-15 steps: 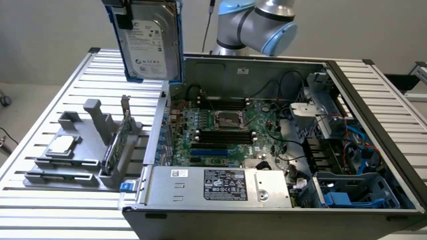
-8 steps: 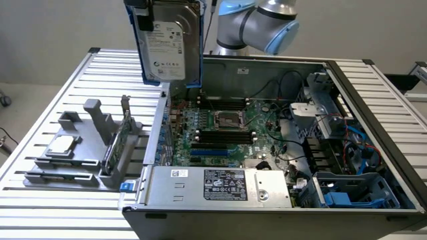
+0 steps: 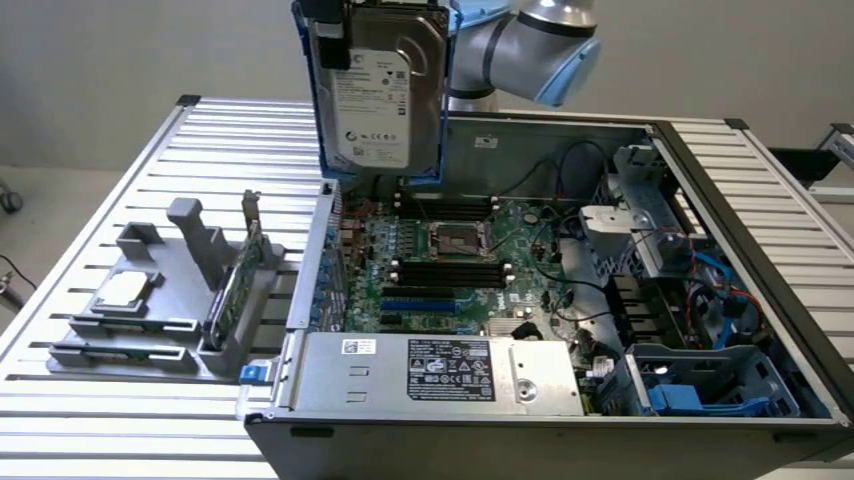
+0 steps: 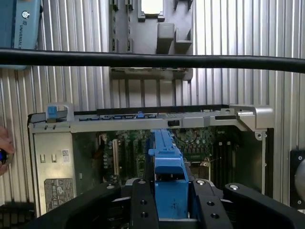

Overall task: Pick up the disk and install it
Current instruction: 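Pick up the disk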

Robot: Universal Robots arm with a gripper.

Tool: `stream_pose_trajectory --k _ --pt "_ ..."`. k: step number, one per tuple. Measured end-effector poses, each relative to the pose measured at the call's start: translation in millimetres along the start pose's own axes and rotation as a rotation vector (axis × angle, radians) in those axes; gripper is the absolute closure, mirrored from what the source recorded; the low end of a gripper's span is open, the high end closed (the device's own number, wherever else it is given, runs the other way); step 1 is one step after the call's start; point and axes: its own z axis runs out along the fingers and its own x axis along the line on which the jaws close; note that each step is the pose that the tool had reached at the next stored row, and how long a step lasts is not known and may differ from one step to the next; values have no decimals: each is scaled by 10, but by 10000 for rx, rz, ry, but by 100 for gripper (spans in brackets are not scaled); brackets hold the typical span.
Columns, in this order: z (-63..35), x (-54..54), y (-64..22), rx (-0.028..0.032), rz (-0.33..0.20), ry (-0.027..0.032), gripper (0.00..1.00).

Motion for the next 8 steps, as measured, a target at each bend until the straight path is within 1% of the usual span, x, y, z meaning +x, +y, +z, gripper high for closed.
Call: stream_pose_trajectory --k 3,8 --pt "-1 61 -112 1 0 -1 67" --pt "-4 170 -264 0 1 0 67"
